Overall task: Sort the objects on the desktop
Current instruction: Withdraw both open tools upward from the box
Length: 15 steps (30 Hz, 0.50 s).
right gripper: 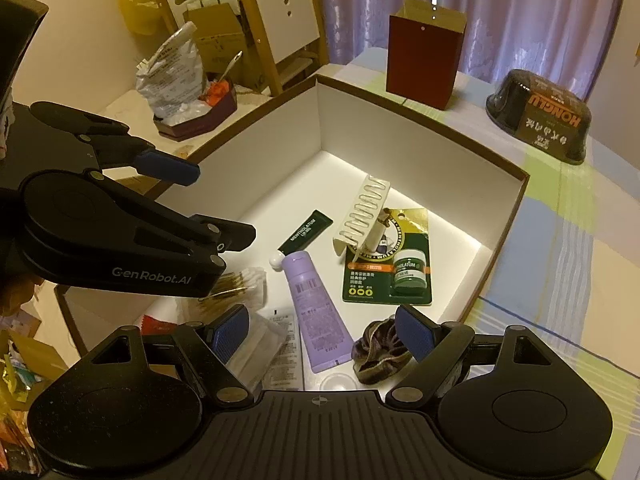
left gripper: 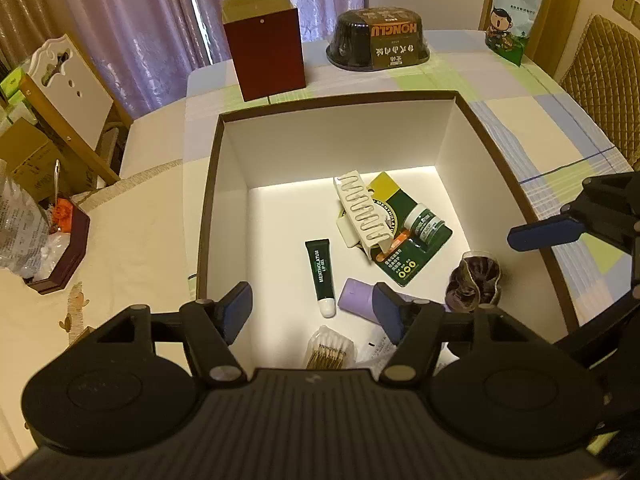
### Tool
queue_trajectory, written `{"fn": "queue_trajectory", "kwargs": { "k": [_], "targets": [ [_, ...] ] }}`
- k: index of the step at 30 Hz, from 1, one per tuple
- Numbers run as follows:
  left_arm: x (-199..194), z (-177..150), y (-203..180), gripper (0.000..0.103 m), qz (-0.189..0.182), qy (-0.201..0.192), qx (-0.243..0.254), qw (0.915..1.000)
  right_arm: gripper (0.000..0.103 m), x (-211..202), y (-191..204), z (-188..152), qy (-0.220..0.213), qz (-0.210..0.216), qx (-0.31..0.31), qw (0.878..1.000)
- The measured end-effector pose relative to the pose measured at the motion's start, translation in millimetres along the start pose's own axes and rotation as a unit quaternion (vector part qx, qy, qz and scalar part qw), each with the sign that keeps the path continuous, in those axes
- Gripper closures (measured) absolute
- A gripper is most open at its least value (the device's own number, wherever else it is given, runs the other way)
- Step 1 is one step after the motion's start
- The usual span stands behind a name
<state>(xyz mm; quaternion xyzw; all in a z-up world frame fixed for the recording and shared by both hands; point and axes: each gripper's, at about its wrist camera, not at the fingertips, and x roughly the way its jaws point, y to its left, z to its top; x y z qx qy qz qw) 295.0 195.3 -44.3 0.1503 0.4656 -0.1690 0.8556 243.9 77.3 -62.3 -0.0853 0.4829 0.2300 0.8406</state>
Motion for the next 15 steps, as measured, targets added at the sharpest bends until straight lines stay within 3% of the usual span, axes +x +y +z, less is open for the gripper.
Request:
{"fn": "queue_trajectory", "kwargs": {
  "k": [15],
  "targets": [
    [-40.4, -18.7, -12.3, 0.023, 0.023, -0.016, -0.007, 0.9996, 0.02, -38.6, 6.6, -21.3, -0.005, -0.021, 0.028, 0.999]
  ]
}}
